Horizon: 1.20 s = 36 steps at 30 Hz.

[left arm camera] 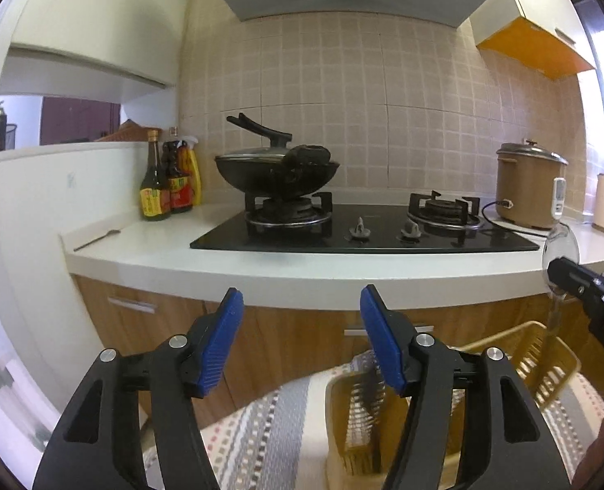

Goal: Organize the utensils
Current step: 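Lift both utensils over the beige basket and open both tools to drop them, then move both tools back down to the utensils on the tablecloth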

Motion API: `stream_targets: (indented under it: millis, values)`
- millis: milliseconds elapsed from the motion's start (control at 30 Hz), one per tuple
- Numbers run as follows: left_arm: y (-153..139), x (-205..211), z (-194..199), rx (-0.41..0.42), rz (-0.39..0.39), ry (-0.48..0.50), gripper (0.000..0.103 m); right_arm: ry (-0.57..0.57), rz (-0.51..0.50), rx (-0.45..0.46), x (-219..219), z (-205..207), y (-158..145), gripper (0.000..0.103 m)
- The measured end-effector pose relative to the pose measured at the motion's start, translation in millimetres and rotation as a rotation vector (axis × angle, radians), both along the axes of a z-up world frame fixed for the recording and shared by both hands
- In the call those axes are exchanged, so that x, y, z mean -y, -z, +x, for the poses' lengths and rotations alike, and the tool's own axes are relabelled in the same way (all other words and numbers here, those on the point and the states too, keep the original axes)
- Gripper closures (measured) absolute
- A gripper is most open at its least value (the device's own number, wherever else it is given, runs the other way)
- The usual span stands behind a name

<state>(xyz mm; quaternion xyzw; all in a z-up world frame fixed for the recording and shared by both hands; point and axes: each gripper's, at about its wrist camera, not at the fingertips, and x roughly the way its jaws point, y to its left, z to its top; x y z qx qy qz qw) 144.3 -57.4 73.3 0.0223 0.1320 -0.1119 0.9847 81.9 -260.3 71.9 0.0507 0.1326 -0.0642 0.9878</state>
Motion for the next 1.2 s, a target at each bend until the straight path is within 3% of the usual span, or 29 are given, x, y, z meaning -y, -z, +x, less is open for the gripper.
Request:
stream_targets:
  millis: [267,367,433,467,567,767,1033,1200]
  values:
    - [-21,-20,-36,-0.031,-0.029,0.04,0.044,-0.022,0.006,-0.032,-4,-38,-7,0.096]
    - [-28,-30,-52,-0.068,-0.056,0.064,0.044,-0.036,0.018,-0.033,-4,-55,-11,0.084]
    - [-30,-38,-63,-0.108,-0.073,0.077,0.044,-0.037,0.02,-0.029,-5,-68,-13,0.066]
    - [-30,-40,-66,-0.12,-0.075,0.08,0.044,-0.035,0.018,-0.027,-5,-76,-15,0.063]
    - [-29,-47,-79,-0.175,-0.079,0.094,0.044,-0.041,0.026,-0.036,-4,-93,-17,0.061]
    - [-10,-57,-95,-0.339,-0.077,0.128,0.042,-0.045,0.017,-0.118,-7,-115,-17,0.059]
    - [58,-61,-77,-0.738,-0.092,0.189,0.044,-0.101,0.096,-0.425,-9,-101,10,0.059]
    - [106,-60,-65,-0.904,-0.071,0.182,0.047,-0.137,0.166,-0.584,-6,-89,40,0.059]
